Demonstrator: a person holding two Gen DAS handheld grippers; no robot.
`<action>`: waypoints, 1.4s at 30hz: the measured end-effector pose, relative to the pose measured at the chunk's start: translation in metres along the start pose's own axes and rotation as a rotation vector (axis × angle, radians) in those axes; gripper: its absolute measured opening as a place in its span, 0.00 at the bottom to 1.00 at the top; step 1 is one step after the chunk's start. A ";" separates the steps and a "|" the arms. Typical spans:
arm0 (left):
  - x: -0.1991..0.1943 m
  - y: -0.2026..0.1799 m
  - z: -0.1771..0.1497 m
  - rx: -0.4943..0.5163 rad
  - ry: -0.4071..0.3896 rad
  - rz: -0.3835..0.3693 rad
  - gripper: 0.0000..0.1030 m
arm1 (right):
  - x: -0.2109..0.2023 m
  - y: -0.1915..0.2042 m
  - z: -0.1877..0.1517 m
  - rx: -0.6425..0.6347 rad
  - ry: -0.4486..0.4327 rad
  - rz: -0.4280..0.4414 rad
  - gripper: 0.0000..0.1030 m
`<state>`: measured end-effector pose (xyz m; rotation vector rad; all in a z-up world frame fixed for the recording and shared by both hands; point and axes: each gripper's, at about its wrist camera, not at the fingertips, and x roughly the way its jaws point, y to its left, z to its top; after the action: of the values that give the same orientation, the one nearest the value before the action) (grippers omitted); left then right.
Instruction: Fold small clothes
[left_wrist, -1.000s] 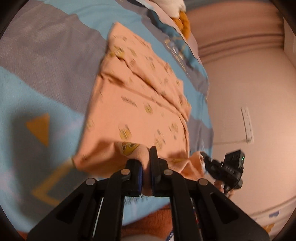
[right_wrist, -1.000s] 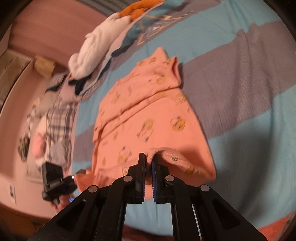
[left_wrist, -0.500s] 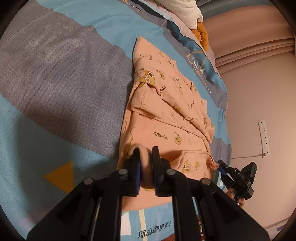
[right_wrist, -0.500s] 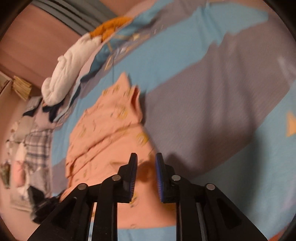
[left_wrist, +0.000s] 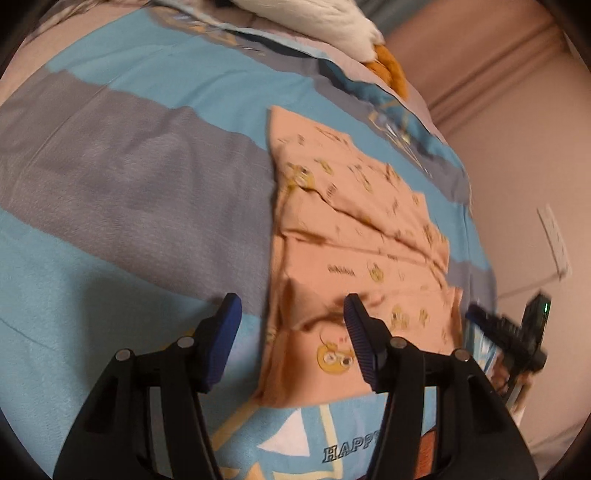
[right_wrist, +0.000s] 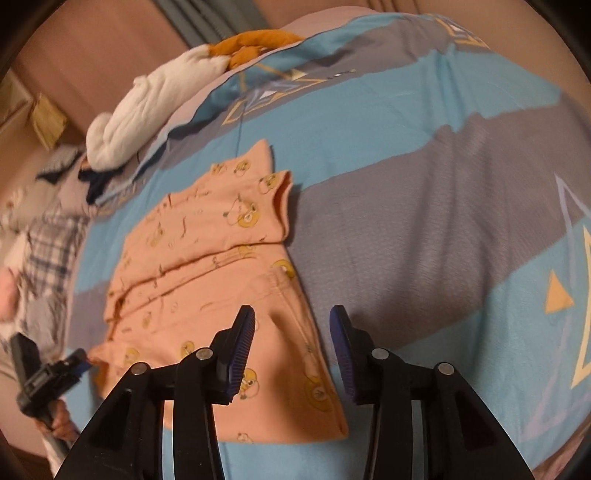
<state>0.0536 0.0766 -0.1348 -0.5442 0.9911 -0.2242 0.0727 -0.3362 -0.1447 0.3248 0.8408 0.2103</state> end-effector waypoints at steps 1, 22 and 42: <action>0.000 -0.002 -0.002 0.022 -0.004 0.006 0.57 | 0.002 0.002 0.001 -0.007 0.003 -0.003 0.40; 0.052 -0.018 0.023 0.193 -0.051 0.132 0.31 | 0.025 0.010 0.003 -0.078 0.004 -0.081 0.12; 0.002 -0.040 0.021 0.135 -0.203 0.116 0.04 | -0.029 0.032 0.005 -0.116 -0.167 -0.035 0.06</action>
<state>0.0753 0.0489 -0.1061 -0.3765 0.8012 -0.1287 0.0565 -0.3164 -0.1099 0.2157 0.6663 0.1952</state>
